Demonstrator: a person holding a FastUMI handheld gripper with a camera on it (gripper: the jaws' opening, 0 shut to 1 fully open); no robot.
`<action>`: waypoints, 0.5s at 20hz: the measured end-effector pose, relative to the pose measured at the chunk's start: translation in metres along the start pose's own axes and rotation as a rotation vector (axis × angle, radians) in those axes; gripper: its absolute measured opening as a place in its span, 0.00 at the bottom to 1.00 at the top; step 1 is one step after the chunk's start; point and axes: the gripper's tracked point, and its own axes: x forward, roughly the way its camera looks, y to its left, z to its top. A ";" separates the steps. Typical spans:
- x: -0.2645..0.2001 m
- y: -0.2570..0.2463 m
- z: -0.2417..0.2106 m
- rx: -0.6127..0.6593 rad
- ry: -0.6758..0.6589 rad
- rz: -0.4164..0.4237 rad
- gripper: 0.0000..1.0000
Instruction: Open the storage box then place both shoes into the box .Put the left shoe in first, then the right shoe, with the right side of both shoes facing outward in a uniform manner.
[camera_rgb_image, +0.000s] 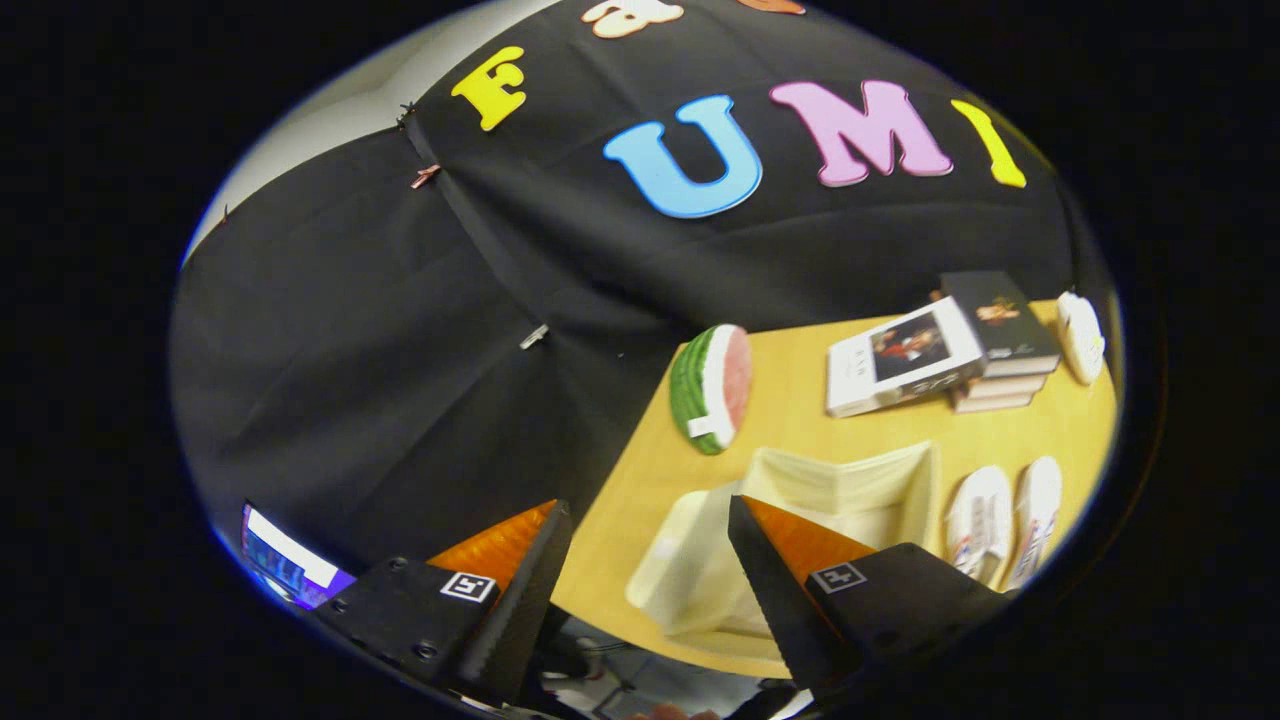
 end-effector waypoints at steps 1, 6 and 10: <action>-0.015 -0.024 0.005 -0.025 -0.014 -0.047 0.98; -0.067 -0.148 -0.005 -0.111 -0.014 -0.262 0.98; -0.075 -0.248 -0.064 -0.131 0.122 -0.392 0.98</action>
